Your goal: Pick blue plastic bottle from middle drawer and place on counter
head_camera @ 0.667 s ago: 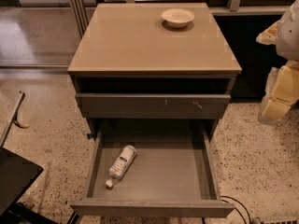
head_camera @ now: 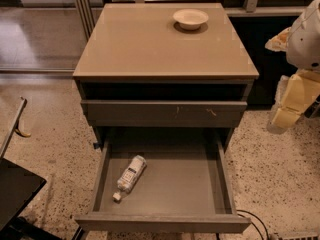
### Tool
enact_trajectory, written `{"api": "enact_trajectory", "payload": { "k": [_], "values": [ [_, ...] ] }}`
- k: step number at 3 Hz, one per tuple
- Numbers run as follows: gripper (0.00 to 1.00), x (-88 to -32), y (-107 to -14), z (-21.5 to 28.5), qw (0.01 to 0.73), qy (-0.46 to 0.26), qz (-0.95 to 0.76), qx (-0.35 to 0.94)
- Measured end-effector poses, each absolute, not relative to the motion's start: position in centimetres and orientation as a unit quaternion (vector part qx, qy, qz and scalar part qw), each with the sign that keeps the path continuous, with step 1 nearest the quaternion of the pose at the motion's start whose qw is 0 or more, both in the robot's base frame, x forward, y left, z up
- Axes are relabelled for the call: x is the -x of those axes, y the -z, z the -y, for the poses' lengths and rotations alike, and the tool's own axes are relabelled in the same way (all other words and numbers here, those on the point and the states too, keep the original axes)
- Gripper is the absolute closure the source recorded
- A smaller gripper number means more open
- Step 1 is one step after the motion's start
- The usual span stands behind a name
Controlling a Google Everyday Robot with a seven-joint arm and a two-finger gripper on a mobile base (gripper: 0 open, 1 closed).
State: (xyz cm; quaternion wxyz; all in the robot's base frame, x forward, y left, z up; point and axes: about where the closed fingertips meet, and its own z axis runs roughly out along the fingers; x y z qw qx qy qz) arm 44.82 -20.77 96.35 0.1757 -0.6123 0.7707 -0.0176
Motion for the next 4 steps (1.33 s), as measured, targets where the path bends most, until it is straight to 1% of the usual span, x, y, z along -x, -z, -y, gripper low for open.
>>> {"api": "enact_trajectory", "payload": {
  "k": [1, 2, 4],
  "values": [
    [0.00, -46.7, -92.3, 18.6, 0.189, -0.009, -0.758, 0.624],
    [0.00, -48.9, -85.6, 15.0, 0.216, -0.056, -0.737, 0.638],
    [0.00, -51.5, -72.6, 4.7, 0.271, -0.149, -0.655, 0.689]
  ]
}}
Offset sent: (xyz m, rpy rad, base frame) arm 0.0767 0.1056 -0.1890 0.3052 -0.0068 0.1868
